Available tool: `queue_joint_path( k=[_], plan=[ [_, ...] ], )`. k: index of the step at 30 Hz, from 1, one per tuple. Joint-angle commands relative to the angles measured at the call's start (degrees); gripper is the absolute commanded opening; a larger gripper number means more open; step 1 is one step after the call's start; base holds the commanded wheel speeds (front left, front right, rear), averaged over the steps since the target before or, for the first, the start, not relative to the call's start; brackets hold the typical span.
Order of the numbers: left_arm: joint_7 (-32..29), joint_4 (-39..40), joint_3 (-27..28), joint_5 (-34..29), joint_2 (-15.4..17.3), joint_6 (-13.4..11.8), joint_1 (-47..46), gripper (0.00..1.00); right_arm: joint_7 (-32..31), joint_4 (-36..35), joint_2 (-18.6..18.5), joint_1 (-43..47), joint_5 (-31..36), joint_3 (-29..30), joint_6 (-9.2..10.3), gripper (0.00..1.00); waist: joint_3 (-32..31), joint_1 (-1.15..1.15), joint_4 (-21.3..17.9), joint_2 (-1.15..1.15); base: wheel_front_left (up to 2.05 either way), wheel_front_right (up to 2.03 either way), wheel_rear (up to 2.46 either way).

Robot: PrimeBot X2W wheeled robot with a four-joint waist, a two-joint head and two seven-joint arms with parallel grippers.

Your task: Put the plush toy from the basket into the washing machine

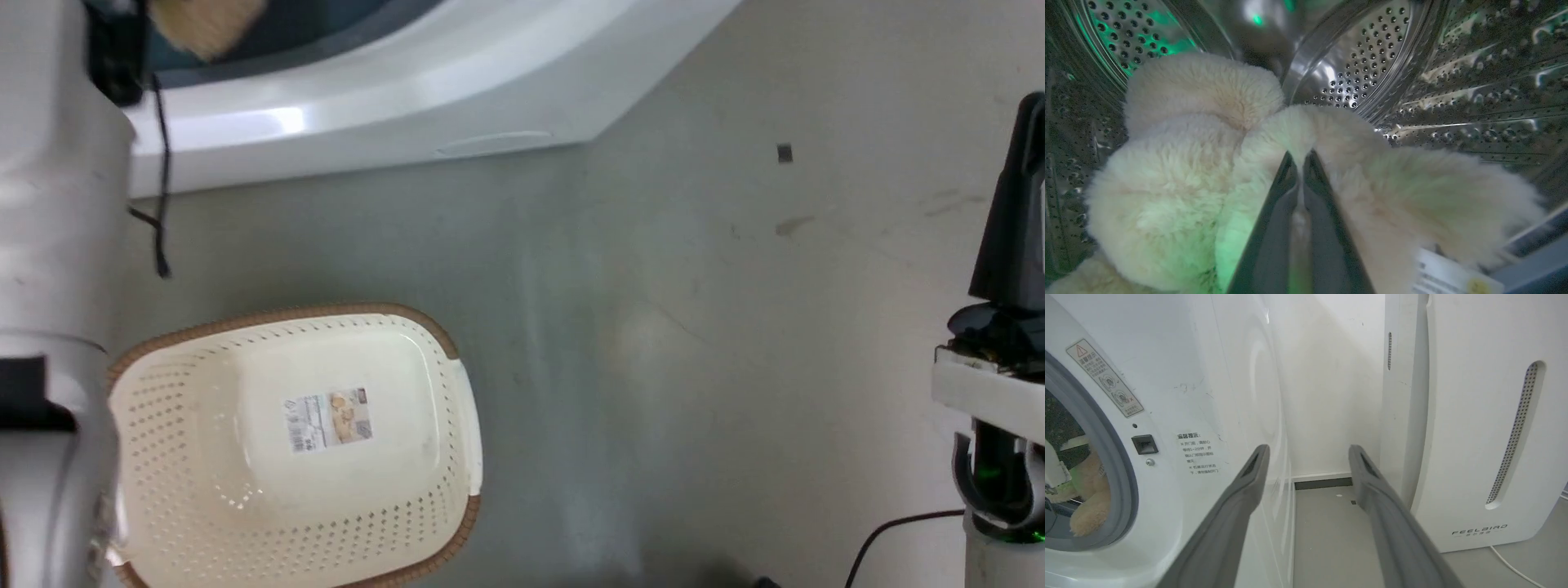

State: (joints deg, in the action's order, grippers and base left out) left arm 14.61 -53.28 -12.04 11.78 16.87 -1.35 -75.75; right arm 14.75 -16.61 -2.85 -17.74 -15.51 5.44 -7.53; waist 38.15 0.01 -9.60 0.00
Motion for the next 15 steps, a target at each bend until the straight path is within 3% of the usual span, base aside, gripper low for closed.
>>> queue_joint_path(
  k=[1, 10, 15],
  plan=[
    [0.35, -0.8, 0.31, -0.44, 1.34, 0.06, -3.48, 0.0, 0.25, -0.49, -0.03, -1.72, -0.56, 0.15, 0.04, 1.0, 4.02, -0.01, -2.62, 0.0, 0.0, 0.0, 0.0],
    [0.36, -3.97, 0.15, -2.09, 5.76, -0.99, -15.77, 0.0, 0.25, -1.07, -0.03, -4.53, -2.01, 0.33, 0.04, 1.0, 10.32, -0.01, -4.43, 0.0, 0.0, 0.0, 0.0],
    [0.38, -2.74, 0.54, -2.22, 6.29, -1.78, -18.54, 0.0, 0.25, -1.38, -0.03, -5.24, -1.86, 0.19, 0.04, 1.0, 12.16, -0.01, -4.47, 0.0, 0.0, 0.0, 0.0]
  ],
)
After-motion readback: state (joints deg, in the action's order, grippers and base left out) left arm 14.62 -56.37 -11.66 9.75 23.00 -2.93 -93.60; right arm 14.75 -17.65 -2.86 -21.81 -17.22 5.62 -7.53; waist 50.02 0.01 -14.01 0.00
